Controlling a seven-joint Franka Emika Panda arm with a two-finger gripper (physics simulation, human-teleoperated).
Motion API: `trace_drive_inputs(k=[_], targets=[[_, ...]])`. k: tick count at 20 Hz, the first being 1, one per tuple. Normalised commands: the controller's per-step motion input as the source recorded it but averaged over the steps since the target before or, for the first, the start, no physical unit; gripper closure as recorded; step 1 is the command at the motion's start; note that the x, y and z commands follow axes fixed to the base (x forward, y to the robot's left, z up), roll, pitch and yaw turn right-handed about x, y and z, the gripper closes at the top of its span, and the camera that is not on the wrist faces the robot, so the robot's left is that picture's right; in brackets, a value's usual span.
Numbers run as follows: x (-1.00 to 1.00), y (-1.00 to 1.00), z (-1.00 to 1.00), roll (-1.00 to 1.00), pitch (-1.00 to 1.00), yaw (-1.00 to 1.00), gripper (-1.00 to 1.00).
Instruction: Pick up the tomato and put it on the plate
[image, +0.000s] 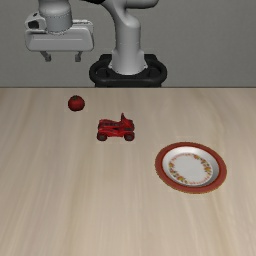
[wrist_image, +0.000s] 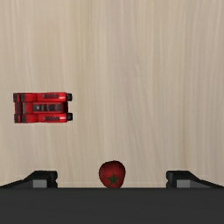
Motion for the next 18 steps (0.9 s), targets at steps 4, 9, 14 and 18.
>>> trace_drive_inputs(k=[4, 9, 14, 18], targets=[[-1.0, 0.0, 0.0, 0.0, 0.0, 0.0, -1.0], [0.0, 0.2, 0.0, 0.0, 0.0, 0.0, -1.0], [-0.2, -0.2, -0.6, 0.0, 0.0, 0.0, -1.0], [0.0, 0.0, -1.0, 0.0, 0.0, 0.0, -1.0]])
